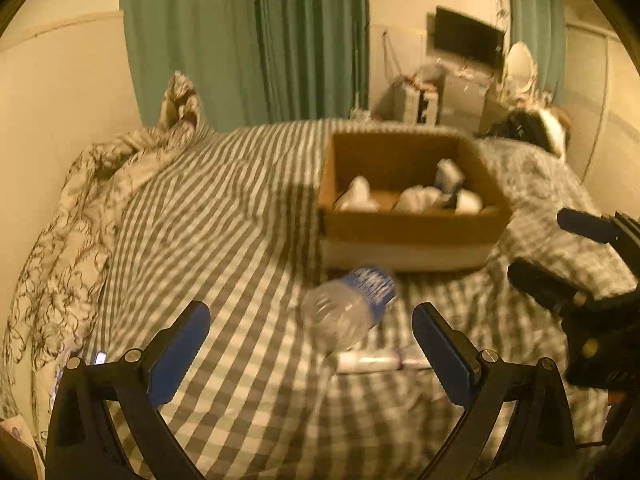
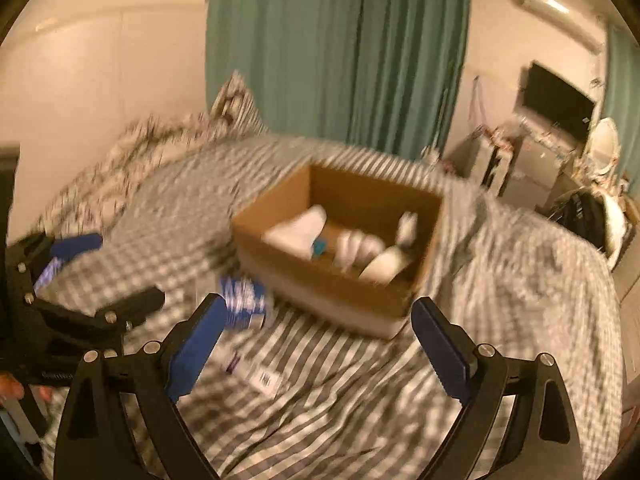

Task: Organize objects
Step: 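Grasp the white tube with the right tool, then grasp the clear water bottle with the left tool and lift it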

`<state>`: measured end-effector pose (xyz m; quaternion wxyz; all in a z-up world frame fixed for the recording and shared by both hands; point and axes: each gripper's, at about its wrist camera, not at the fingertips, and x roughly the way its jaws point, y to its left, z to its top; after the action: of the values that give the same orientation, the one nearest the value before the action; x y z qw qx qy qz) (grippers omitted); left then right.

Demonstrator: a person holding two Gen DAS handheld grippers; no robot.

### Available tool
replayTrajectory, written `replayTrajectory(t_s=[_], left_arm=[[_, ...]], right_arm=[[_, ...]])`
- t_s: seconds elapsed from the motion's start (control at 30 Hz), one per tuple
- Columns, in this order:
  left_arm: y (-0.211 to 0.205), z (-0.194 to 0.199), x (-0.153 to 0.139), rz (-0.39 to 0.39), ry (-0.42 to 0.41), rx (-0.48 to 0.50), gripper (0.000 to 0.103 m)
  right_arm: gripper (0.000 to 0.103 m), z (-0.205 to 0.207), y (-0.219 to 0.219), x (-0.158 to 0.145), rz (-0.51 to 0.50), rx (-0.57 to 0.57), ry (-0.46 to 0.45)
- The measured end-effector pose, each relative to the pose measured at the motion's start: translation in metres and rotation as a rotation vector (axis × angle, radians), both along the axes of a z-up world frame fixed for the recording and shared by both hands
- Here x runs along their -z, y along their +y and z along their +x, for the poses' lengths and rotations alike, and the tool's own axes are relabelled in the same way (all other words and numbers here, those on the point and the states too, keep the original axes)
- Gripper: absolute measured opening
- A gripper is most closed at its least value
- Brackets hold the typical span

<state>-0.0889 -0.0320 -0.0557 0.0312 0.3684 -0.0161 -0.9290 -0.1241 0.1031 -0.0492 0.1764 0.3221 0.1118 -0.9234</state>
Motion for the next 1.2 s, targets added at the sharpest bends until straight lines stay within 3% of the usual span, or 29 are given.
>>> replayTrajectory(t_s=[0.13, 0.23, 0.53, 0.6, 0.67, 0.97, 1.2], left_arm=[[-0.012, -0.006, 0.019, -0.009, -0.041, -0.038, 0.103], [-0.021, -0.01, 0.027, 0.01, -0.067, -0.061, 0.103], [-0.042, -0.015, 0.039, 0.075, -0.101, -0.089, 0.103], [-0.046, -0.016, 0.04, 0.095, -0.106, -0.095, 0.103], [-0.048, -0.016, 0.041, 0.098, -0.108, -0.106, 0.103], [-0.043, -0.014, 0.04, 0.078, -0.106, -0.101, 0.103], [-0.02, -0.022, 0.037, 0.027, -0.124, -0.041, 0.103]], right_arm=[[0.093, -0.016, -0.009, 0.045, 0.042, -0.027, -0.086], [0.088, -0.026, -0.021, 0.074, 0.055, -0.062, -0.165], [0.075, -0.026, -0.073, 0.117, 0.166, -0.239, -0.259], [0.069, -0.028, -0.081, 0.128, 0.174, -0.264, -0.282], [0.053, -0.031, -0.085, 0.134, 0.154, -0.282, -0.312], [0.015, 0.003, -0.06, 0.099, 0.091, -0.297, -0.252], [0.015, 0.004, -0.012, 0.063, 0.009, -0.184, -0.203]])
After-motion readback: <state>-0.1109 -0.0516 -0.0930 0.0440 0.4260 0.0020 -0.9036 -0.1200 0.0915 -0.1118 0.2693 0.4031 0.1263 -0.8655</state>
